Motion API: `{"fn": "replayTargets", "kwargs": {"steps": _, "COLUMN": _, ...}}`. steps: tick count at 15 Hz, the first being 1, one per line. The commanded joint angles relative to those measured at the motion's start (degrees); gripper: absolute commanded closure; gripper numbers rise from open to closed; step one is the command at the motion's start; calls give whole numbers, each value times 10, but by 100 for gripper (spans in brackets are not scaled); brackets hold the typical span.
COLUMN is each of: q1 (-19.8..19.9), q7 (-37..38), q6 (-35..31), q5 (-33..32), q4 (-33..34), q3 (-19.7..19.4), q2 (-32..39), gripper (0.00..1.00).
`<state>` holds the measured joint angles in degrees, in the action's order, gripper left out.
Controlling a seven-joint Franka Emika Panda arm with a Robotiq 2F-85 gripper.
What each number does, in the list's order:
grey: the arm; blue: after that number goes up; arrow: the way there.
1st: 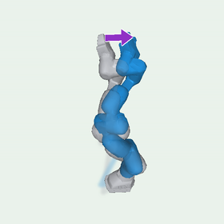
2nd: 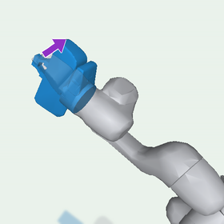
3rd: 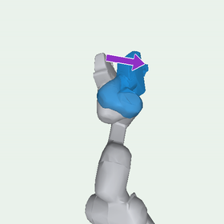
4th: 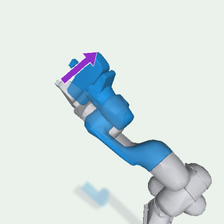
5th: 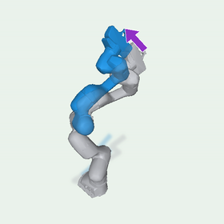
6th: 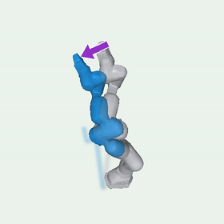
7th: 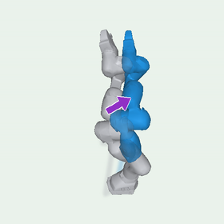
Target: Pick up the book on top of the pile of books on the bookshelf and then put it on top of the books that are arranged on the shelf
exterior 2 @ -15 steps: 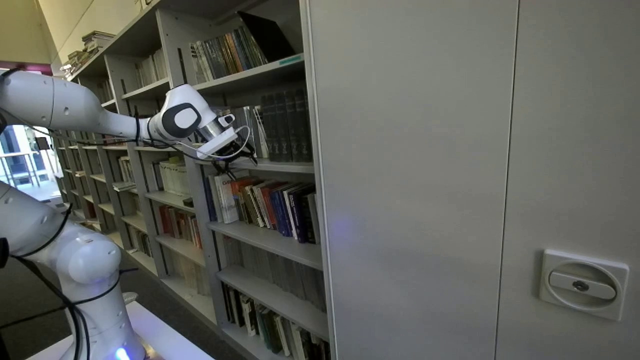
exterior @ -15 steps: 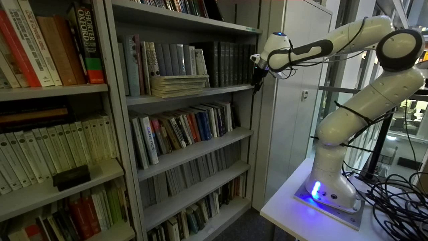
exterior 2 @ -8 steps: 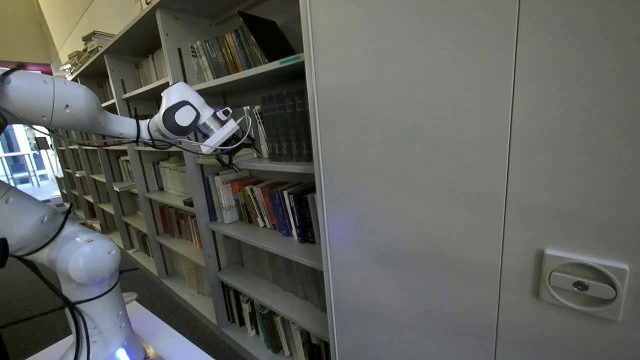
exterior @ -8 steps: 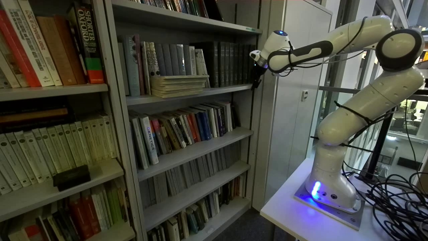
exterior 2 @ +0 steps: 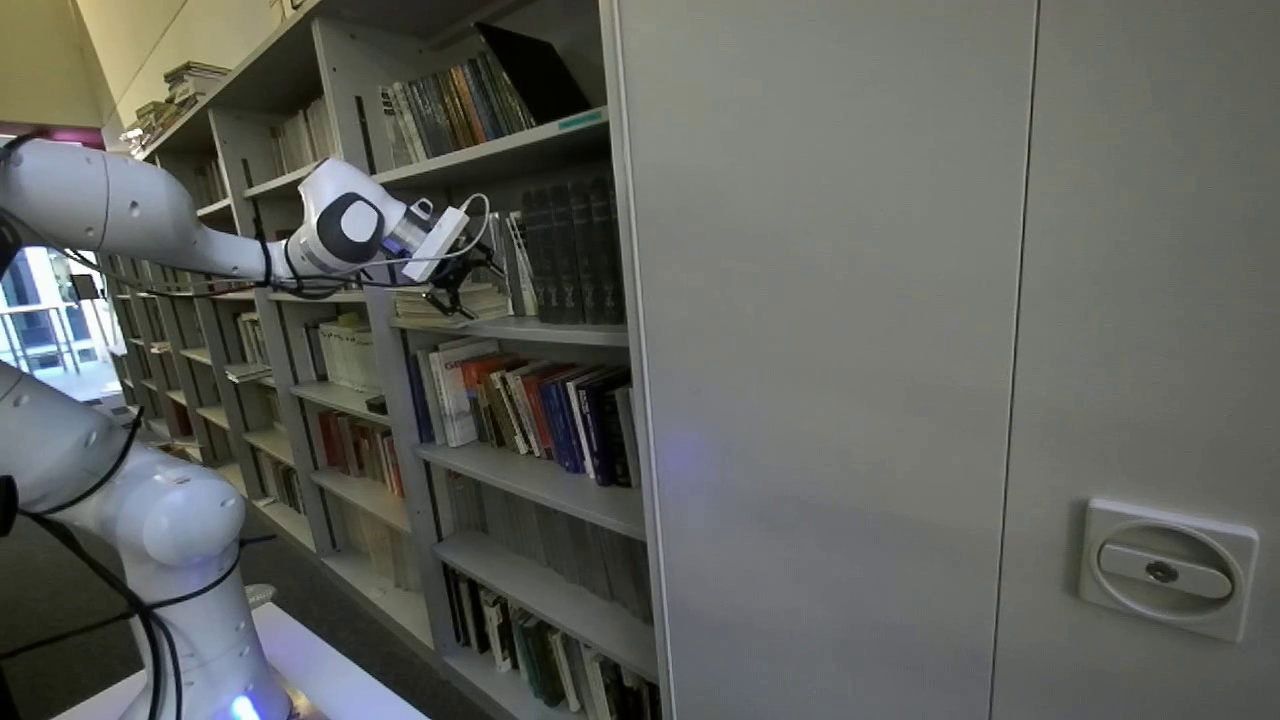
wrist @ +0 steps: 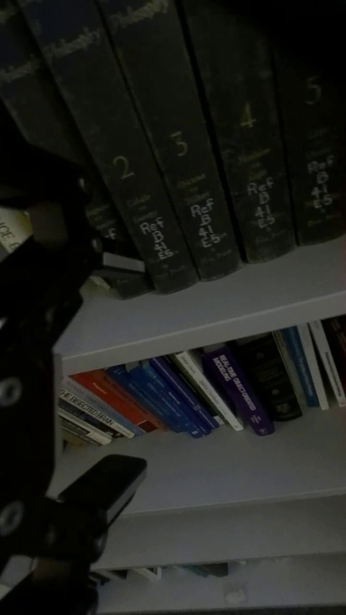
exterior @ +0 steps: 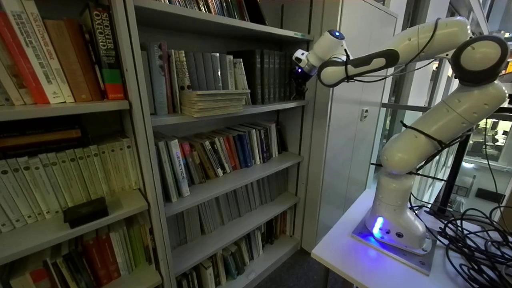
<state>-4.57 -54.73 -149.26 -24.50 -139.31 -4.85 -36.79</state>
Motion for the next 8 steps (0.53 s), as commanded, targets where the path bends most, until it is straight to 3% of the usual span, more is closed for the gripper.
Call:
{"fn": "replayTargets", "kwargs": {"steps": 1, "q1": -18, "q7": -55, "q6": -61, "q5": -19, "q4": -7, "q3": 5, "q2": -5, "gripper": 0}}
{"fn": "replayTargets", "kwargs": {"steps": 5, "q1": -39, "q7": -87, "q6": -159, "q5": -11, "q4": -21, "q3": 10, "q2": -6, "gripper": 0}}
{"fn": "replayTargets", "kwargs": {"steps": 8, "q1": -47, "q7": -61, "q6": -205, "q5": 6, "q4": -32, "q3": 18, "q2": -6, "gripper": 0}}
